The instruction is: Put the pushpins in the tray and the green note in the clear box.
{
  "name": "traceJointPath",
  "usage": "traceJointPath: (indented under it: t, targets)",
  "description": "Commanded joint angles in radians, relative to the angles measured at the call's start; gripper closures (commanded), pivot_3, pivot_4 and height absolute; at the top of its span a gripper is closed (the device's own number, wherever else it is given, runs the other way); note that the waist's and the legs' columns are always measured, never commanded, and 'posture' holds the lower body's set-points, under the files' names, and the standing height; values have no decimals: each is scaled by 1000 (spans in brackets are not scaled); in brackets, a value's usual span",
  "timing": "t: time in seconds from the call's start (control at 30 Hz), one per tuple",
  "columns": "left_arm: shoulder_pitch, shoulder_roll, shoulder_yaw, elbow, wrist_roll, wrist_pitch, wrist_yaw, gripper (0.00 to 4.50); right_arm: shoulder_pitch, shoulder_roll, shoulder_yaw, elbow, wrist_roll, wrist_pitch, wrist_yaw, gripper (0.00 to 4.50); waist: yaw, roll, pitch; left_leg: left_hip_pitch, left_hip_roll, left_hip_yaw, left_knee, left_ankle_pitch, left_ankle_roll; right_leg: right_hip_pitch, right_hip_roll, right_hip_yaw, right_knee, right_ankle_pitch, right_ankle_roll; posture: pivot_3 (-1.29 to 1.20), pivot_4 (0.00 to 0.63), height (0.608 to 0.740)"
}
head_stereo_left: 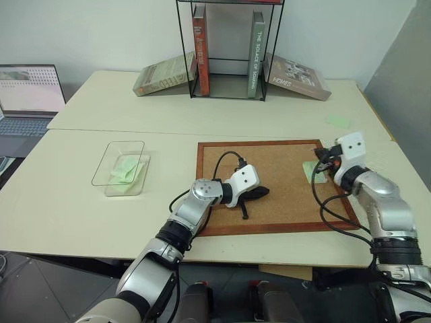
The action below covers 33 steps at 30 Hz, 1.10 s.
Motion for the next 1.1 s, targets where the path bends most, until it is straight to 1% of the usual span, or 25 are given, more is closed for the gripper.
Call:
traceJointPath:
  t: [0.03,0.17,0.3,0.53,0.6,0.63,0.67,0.73,1.0,1.03,1.07,1.1]
  targets:
    - [36,5,-37,30,39,22,-3,4500,82,-71,-80,-74,-3,31,-15,4494,3,0,-1,0,0,-1,0,0,0,1,0,0,-1,0,0,0,150,740]
    - [43,6,-46,27,49,9,1,4500,173,-124,-109,-82,-27,42,-29,4494,1,1,-2,0,0,0,-1,0,0,1,0,0,-1,0,0,0,150,740]
    - [47,6,-49,27,55,3,0,4500,231,-157,-90,-71,-90,25,-56,4494,-1,5,-5,1,0,0,0,0,0,1,0,0,0,0,0,0,150,740]
    - [46,2,-49,29,61,-6,-1,4500,216,-156,-69,23,-143,9,-99,4494,-2,6,-6,1,0,1,0,0,0,1,0,-1,-1,0,0,0,150,740]
    - [46,2,-48,29,62,-8,0,4500,201,-151,-67,52,-145,1,-105,4041,-2,6,-6,0,0,1,0,0,0,1,0,-1,-1,0,0,0,150,740]
    - [47,3,-48,28,62,-9,1,4500,193,-147,-66,65,-144,-3,-108,3914,-2,6,-6,0,0,1,0,0,0,1,1,0,-2,0,0,0,150,740]
    - [48,3,-48,27,62,-9,1,4500,186,-145,-63,77,-145,-7,-111,3602,-2,7,-6,0,0,1,0,0,0,1,1,0,-2,0,0,0,150,740]
    - [49,4,-47,25,62,-9,3,4500,176,-142,-60,90,-146,-10,-117,3220,-2,7,-6,1,0,1,0,0,0,1,1,0,-1,0,0,0,150,740]
    - [56,7,-48,15,63,-8,4,4500,164,-133,-80,67,-125,5,-121,1512,-2,7,-6,0,0,1,-1,0,0,1,1,0,-2,0,1,0,150,740]
    - [56,8,-48,15,63,-8,4,4500,164,-132,-83,64,-124,5,-123,1420,-2,7,-6,0,0,1,-1,0,0,1,1,0,-2,0,0,0,150,740]
    - [56,8,-48,15,63,-8,4,4500,165,-130,-91,54,-118,-4,-125,1194,-2,7,-6,0,0,1,-1,0,0,1,1,0,-2,0,1,0,150,740]
    - [55,8,-48,16,63,-9,3,4500,166,-126,-105,36,-102,-5,-123,1194,-2,7,-6,0,0,1,-1,0,0,1,1,0,-2,0,0,0,150,740]
